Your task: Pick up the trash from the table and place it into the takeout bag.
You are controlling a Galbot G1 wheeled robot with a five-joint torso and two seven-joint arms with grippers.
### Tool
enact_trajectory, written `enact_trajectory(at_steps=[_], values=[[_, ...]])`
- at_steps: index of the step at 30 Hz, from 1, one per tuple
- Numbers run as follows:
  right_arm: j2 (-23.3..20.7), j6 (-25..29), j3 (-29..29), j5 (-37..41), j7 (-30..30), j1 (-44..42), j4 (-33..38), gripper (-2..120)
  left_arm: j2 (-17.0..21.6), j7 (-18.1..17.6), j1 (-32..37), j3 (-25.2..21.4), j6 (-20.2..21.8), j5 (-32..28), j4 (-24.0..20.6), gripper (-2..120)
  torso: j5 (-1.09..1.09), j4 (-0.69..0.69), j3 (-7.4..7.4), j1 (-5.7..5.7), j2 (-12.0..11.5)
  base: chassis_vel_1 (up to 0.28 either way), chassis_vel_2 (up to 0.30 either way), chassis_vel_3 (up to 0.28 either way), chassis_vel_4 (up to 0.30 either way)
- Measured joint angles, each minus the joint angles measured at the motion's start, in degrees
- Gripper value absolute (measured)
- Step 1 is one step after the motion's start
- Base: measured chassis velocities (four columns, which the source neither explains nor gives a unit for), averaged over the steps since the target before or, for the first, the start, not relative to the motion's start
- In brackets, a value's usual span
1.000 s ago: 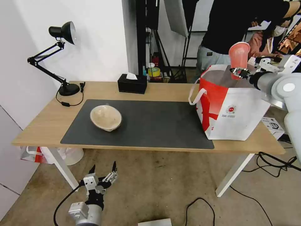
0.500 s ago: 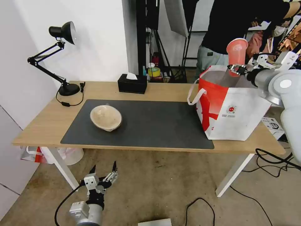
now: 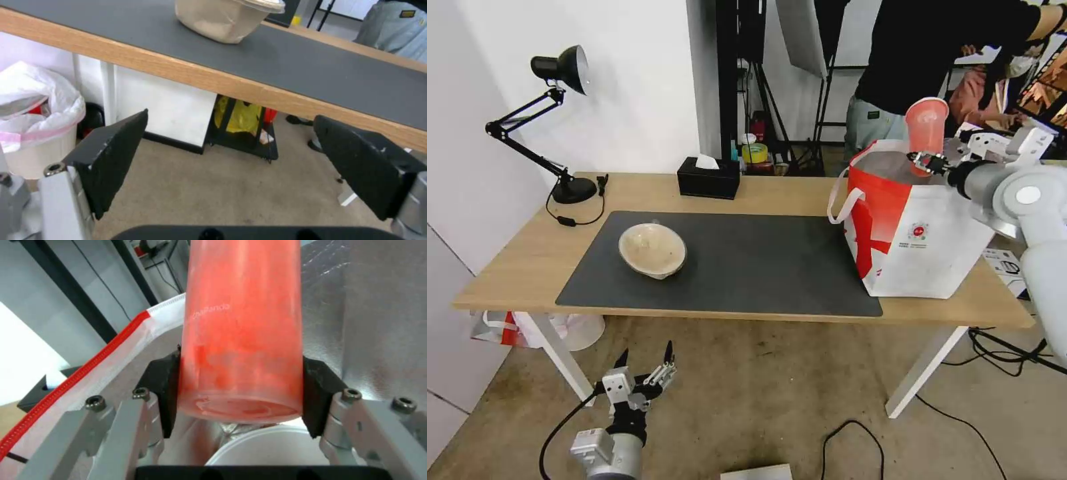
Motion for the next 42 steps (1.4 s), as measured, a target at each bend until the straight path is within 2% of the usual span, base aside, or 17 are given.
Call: enact_trajectory(at_steps=[30,33,34,39,40,42], values=[[1.34,0.27,0.25,-1.9,-1.24,-2.53,1.28,51,0.27,-0.09,-0.15,0.02,-0.15,-0.23,0.24,100,-0.01,0.0,0.0,0.0,0.0,0.0,0.0,0.0,0.0],[1.26,0.26,0.33,-2.15,-1.41,-2.83,1.6,65,0.31,-0.1,-0.21,0.02,-0.15,-0.25,0.25,100,0.0,0.0,0.0,0.0,0.0,0.0,0.0,0.0,0.0],[1.26,0.26,0.33,-2.15,-1.41,-2.83,1.6,65,0.31,-0.1,-0.21,0.02,-0.15,-0.25,0.25,100,0.0,0.0,0.0,0.0,0.0,0.0,0.0,0.0,0.0],[1.11,0.26,0.36,-2.22,-1.46,-2.84,1.68,87,0.31,-0.1,-0.23,0.03,-0.14,-0.28,0.29,100,0.01,0.01,0.0,0.0,0.0,0.0,0.0,0.0,0.0],[1.11,0.26,0.36,-2.22,-1.46,-2.84,1.68,87,0.31,-0.1,-0.23,0.03,-0.14,-0.28,0.29,100,0.01,0.01,0.0,0.0,0.0,0.0,0.0,0.0,0.0],[0.82,0.27,0.32,-2.26,-1.45,-2.62,1.79,95,0.2,-0.1,-0.28,0.05,-0.14,-0.28,0.29,100,-0.01,0.0,0.0,0.0,0.0,0.0,0.0,0.0,0.0]])
